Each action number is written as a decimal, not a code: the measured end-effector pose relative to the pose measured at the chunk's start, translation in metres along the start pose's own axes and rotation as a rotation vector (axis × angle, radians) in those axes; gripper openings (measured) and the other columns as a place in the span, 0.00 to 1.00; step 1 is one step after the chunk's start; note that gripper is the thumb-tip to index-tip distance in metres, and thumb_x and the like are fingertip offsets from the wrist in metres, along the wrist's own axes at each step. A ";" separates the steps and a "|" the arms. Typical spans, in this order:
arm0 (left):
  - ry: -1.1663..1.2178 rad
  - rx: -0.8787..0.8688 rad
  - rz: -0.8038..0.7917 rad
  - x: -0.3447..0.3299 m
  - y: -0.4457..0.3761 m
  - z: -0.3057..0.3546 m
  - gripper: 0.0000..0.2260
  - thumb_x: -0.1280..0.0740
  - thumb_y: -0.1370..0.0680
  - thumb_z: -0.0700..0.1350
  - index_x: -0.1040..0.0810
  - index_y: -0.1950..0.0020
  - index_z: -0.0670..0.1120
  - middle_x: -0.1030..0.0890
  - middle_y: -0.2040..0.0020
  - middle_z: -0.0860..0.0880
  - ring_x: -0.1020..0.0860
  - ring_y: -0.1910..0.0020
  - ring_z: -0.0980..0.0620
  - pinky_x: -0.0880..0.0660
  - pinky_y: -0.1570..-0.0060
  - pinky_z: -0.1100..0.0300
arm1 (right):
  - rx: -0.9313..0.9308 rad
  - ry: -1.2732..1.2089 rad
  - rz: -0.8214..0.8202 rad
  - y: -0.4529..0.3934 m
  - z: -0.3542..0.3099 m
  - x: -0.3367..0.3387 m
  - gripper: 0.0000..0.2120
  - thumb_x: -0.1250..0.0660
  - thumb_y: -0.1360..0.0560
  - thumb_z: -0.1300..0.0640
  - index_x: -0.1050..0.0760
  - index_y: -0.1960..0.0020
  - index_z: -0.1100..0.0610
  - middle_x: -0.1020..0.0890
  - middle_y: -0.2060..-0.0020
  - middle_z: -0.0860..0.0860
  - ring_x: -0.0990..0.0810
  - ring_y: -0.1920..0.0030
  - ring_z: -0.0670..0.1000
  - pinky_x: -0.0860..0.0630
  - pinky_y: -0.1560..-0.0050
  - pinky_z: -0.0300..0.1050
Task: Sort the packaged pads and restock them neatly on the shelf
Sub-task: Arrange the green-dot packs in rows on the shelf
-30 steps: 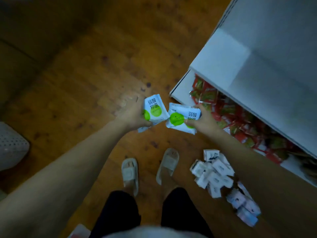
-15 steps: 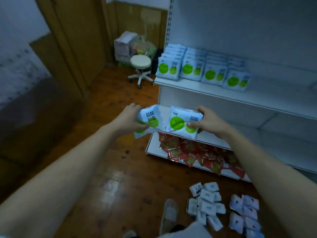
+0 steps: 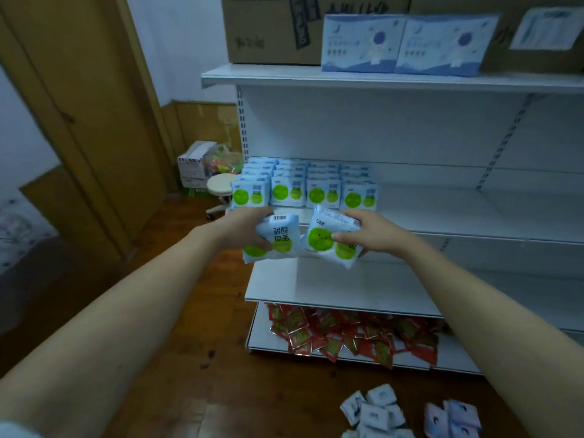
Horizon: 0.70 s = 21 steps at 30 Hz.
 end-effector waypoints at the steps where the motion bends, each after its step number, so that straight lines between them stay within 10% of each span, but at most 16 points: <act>1: 0.011 -0.004 -0.012 -0.003 -0.007 0.008 0.22 0.23 0.30 0.49 0.29 0.41 0.56 0.23 0.46 0.54 0.24 0.47 0.51 0.25 0.49 0.54 | -0.002 0.004 -0.007 0.000 0.006 0.009 0.17 0.27 0.26 0.51 0.24 0.40 0.55 0.19 0.50 0.56 0.17 0.52 0.54 0.16 0.61 0.53; 16: 0.122 0.049 0.132 -0.021 -0.088 0.041 0.23 0.24 0.29 0.44 0.25 0.35 0.49 0.23 0.43 0.49 0.25 0.44 0.49 0.23 0.44 0.51 | 0.042 0.293 0.028 -0.050 0.071 0.078 0.11 0.28 0.26 0.55 0.29 0.49 0.51 0.24 0.58 0.45 0.23 0.56 0.50 0.32 0.62 0.42; 21: 0.152 0.141 0.155 -0.023 -0.121 0.008 0.25 0.23 0.29 0.47 0.29 0.35 0.54 0.25 0.40 0.47 0.24 0.45 0.46 0.22 0.45 0.48 | -0.003 0.475 0.041 -0.101 0.079 0.073 0.16 0.28 0.26 0.52 0.25 0.39 0.52 0.25 0.48 0.51 0.26 0.42 0.57 0.31 0.49 0.45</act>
Point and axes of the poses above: each hand's wrist, its own y-axis away from the middle knuckle, its own x-axis out of the back of the hand, z = x × y, the point moved 9 cm from there along -y, towards the middle knuckle
